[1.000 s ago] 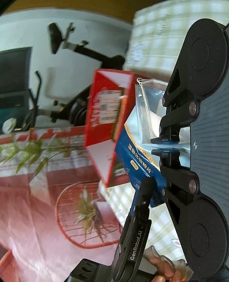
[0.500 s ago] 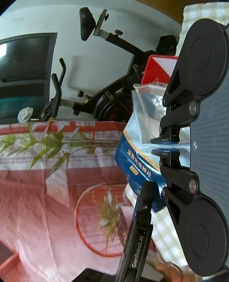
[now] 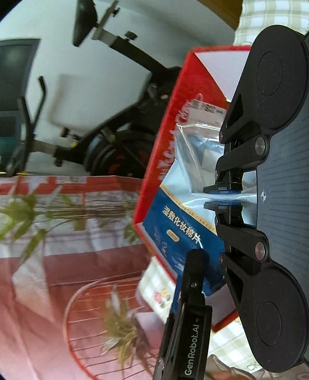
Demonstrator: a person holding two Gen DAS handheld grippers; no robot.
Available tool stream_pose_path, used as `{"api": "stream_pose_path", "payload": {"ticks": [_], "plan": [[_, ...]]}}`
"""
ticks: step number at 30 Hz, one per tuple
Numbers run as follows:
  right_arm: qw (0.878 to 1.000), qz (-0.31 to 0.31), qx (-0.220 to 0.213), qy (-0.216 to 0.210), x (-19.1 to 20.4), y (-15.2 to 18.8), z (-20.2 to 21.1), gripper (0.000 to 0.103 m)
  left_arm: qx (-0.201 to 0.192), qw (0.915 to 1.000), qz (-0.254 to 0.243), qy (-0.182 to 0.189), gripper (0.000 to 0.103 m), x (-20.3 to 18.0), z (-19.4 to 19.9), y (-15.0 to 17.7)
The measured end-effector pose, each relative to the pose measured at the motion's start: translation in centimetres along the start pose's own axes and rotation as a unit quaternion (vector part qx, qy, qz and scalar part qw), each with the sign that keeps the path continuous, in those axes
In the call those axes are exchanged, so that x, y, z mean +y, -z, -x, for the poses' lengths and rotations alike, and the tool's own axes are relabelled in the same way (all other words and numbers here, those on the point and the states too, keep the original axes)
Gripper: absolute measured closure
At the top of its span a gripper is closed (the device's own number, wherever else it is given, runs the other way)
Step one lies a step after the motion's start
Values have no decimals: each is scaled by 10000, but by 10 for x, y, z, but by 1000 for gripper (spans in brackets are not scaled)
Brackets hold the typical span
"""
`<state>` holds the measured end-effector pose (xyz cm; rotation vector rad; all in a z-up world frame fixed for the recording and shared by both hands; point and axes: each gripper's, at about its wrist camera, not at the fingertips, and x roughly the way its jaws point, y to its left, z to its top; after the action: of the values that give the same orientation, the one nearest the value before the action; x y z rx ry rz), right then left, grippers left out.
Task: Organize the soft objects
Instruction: 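Lift the blue package with the left gripper over the red box, then open the left gripper to drop the blue package into the box, then move the left tool back down toward the black dotted gloves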
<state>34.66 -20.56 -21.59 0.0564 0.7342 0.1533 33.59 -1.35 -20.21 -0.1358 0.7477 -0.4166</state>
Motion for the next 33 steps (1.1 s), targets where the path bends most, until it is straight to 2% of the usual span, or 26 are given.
{"api": "stream_pose_path", "payload": {"ticks": [3,4,7,9,11,15,16,18,20,23,33], "plan": [[9991,46,353,223,1,2,-15,91,66,9995,-180,-249,66,-2,-5,2],[9983,0,451,356,0,4,-18,90,64,9992,-252,-302,62,-2,-5,3],[9950,-173,660,736,-4,6,-26,75,34,9982,-435,-405,53,-4,-3,3],[9932,-272,698,887,-6,8,-24,53,9,9979,-510,-412,52,-6,1,3],[9915,-329,666,1072,-10,12,-17,42,-2,9976,-548,-429,51,-8,6,3],[9901,-374,535,1240,-13,15,2,30,-98,9971,-600,-467,42,-15,21,5],[9901,-406,508,1244,-15,15,6,27,-122,9968,-632,-478,37,-17,25,6],[9902,-504,365,1253,-16,16,20,10,-173,9961,-720,-487,30,-22,34,7],[9895,-635,168,1288,-17,19,37,2,-192,9960,-749,-444,9,-26,44,7],[9874,-838,-1,1346,-17,22,59,0,-364,9966,-622,-405,0,-29,64,10],[9850,-986,-466,1335,2,48,124,0,-468,9934,-779,-701,0,-42,112,31]]}}
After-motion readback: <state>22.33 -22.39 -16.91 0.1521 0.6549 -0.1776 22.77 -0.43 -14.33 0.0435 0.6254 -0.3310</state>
